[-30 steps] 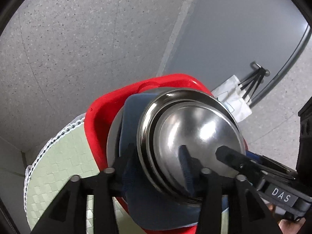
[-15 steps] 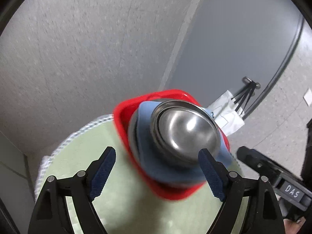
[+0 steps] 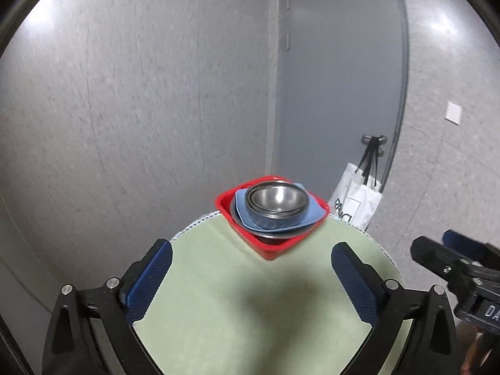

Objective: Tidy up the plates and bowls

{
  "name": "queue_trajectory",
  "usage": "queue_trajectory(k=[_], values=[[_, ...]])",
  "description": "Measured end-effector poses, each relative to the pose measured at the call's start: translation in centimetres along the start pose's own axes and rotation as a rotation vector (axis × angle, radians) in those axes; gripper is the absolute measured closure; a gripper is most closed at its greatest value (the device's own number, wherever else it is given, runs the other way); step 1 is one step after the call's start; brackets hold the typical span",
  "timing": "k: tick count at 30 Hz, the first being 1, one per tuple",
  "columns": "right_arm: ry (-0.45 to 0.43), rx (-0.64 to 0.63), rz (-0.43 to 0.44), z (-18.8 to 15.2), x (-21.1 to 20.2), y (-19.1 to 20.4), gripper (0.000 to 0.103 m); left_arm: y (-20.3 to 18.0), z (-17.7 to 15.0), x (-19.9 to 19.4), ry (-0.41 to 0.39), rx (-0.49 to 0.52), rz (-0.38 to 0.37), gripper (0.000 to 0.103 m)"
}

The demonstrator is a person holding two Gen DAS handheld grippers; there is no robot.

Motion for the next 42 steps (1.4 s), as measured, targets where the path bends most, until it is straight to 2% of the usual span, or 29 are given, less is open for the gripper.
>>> queue_trajectory(k=[5,11,22,29,34,42], values=[[-0.058,-0.025,-0.010,-1.4,-7.6,-0.5,0.016,-2.3,-2.3,-9.5,-0.051,0.027,0.012,0.000],[-0.112,-0.047,0.035,-3.9,-16.6,-2.6,0.013,-6.3,-5.7,-22.6,-0.115,0.046,0.052,0.000],[-0.179,-0.147,0.079,-8.5,-32.9,-8.1,0.009,-16.9,-14.6,-46.1,-0.154,-0.005,0.103,0.000],[-0.206,-0.194,0.114,-11.0,-42.8,-8.2,0.005,-21.2,-18.1,-60.8,-0.202,-0.020,0.099,0.000],[-0.245,-0.200,0.107,-13.2,-50.0,-7.8,0.004,-22.9,-20.7,-70.2,-0.246,-0.009,0.086,0.000],[-0.289,-0.180,0.072,-17.7,-60.2,-6.1,0.002,-22.3,-26.2,-83.7,-0.279,0.011,0.076,0.000]])
Point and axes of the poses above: each gripper's, at about its wrist camera, not at the fingertips, and x roughly the way its jaws point, y to its left, z to its top, the point moved 4 cm from there along x, roughly the way its jaws point, and after that the axes turned 8 degrees about -y, right-handed, at the moved point
